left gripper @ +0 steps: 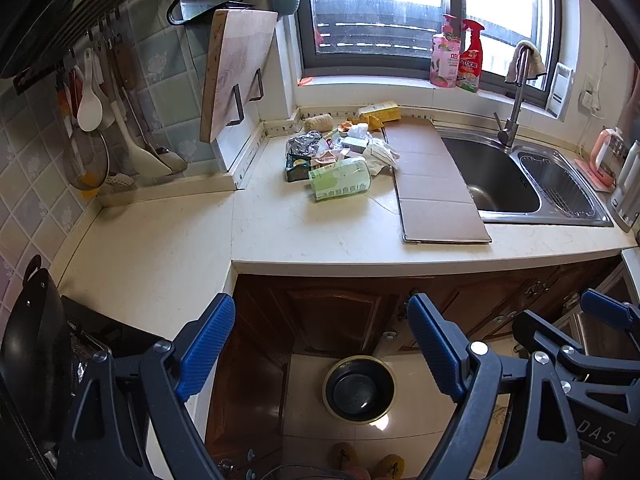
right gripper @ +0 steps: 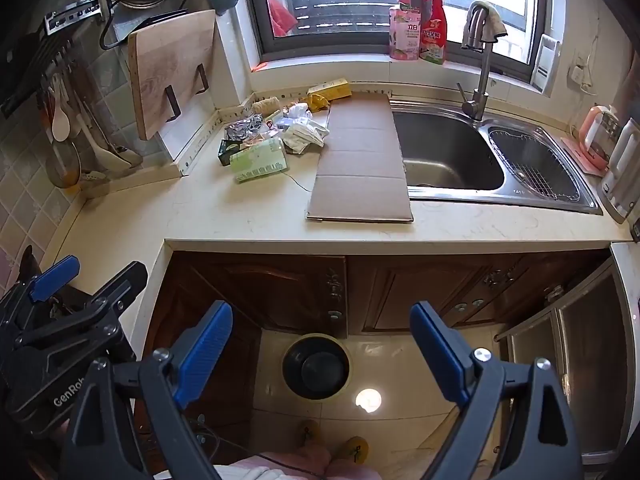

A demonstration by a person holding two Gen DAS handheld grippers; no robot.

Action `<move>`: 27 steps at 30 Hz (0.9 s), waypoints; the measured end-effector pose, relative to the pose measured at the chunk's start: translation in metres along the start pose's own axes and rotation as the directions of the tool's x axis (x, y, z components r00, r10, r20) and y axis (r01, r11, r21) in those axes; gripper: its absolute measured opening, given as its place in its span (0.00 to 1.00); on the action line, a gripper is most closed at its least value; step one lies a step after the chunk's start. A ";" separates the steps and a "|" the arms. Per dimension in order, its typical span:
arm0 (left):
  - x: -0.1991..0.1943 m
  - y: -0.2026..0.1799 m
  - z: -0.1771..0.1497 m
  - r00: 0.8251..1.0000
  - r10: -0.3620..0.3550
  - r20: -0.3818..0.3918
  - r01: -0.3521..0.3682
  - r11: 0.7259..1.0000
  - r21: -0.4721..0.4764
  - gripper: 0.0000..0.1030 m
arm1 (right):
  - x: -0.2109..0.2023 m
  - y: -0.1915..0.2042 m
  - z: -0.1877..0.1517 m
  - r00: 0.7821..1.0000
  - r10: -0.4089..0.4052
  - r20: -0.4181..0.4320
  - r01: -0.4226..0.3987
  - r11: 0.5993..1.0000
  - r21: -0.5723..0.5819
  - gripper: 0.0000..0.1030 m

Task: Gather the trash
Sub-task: 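Move both tools toward the trash pile on the counter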

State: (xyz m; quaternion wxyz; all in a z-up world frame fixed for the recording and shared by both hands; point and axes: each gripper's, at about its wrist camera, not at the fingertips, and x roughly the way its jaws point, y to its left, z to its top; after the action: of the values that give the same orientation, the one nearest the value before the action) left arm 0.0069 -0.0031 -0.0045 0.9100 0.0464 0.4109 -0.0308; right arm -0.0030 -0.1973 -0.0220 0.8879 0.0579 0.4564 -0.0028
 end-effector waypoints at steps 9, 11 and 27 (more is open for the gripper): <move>0.000 0.001 0.001 1.000 0.004 0.007 -0.004 1.000 0.002 0.84 | -0.001 0.003 0.001 1.000 0.000 0.004 0.000 1.000 0.000 0.89; 0.000 0.001 0.001 1.000 0.003 0.006 -0.003 1.000 0.002 0.84 | -0.001 0.003 0.001 1.000 0.000 0.004 0.000 1.000 0.000 0.89; -0.006 0.011 -0.006 1.000 0.010 0.003 -0.010 1.000 -0.006 0.84 | -0.006 0.017 -0.005 1.000 0.005 0.003 -0.005 1.000 -0.009 0.88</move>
State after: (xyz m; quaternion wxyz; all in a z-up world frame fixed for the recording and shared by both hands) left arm -0.0008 0.0084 -0.0031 0.9108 0.0459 0.4095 -0.0249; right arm -0.0098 -0.1799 -0.0188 0.8889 0.0552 0.4548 0.0012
